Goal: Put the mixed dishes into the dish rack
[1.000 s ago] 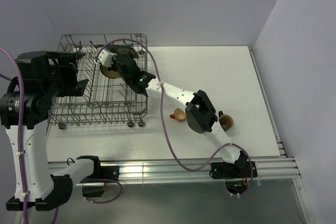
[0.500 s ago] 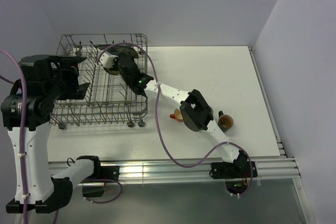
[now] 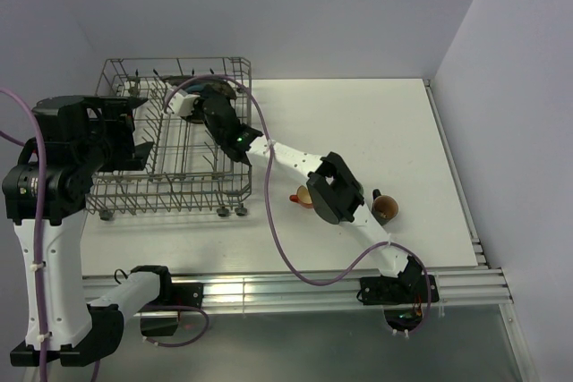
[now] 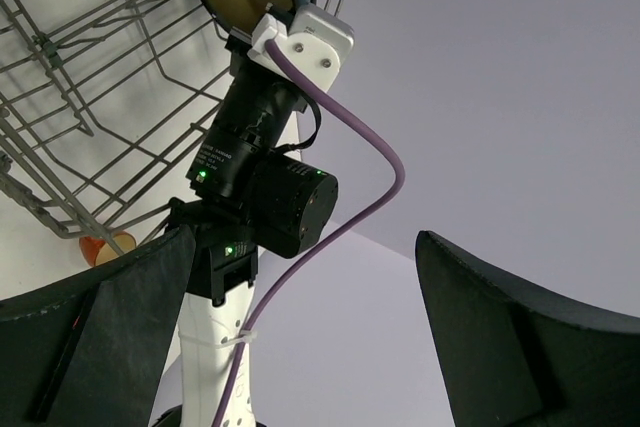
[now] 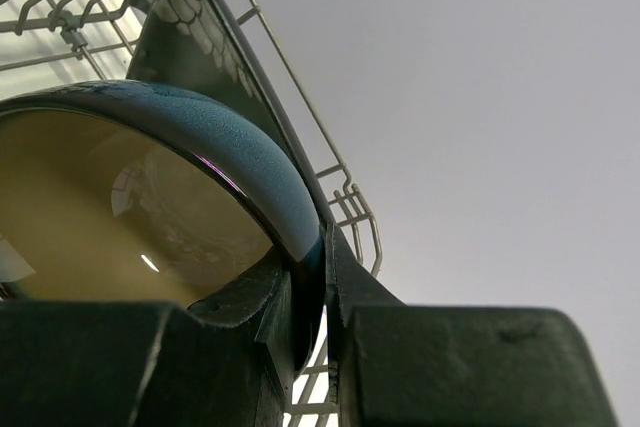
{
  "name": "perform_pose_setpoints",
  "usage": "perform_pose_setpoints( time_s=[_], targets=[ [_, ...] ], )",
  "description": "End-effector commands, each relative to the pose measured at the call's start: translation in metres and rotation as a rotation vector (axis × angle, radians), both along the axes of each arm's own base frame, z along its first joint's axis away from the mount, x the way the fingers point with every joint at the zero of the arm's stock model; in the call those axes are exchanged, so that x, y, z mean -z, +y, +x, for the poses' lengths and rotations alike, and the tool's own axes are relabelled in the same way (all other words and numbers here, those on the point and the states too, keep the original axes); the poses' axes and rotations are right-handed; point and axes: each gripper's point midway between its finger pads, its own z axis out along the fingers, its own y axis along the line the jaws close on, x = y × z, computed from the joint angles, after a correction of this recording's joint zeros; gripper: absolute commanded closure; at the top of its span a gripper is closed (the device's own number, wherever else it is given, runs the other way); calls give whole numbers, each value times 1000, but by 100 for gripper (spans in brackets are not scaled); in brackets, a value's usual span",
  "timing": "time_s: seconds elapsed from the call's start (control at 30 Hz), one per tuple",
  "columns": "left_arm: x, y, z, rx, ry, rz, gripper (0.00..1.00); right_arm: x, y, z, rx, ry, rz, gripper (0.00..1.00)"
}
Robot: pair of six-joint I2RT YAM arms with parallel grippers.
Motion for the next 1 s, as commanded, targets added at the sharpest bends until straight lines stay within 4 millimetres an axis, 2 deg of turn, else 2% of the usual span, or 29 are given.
perform_pose_setpoints(
  time_s=[0.0, 0.33, 0.47, 0.7, 0.77, 0.83, 0.97],
  targets=[
    [-8, 0, 0, -8, -36, -18, 1, -57, -3, -2, -15, -128, 113, 100],
    [-12, -2, 2, -8, -47, -40, 1, -41, 11, -12, -100, -68, 70, 100],
    [-13, -2, 2, -8, -50, -44, 1, -30, 20, -17, -144, -38, 41, 100],
    [-13, -3, 6, -7, -49, -48, 1, -9, 22, -19, -149, 13, 10, 100],
    [-12, -3, 7, -9, -50, -48, 1, -9, 20, -16, -132, 13, 30, 100],
    [-14, -6, 9, 21, -59, -34, 1, -20, 13, -12, -80, -19, 87, 100],
    [-27, -15, 20, 126, -127, 52, 1, -56, 0, -5, -21, -53, 224, 100]
  ],
)
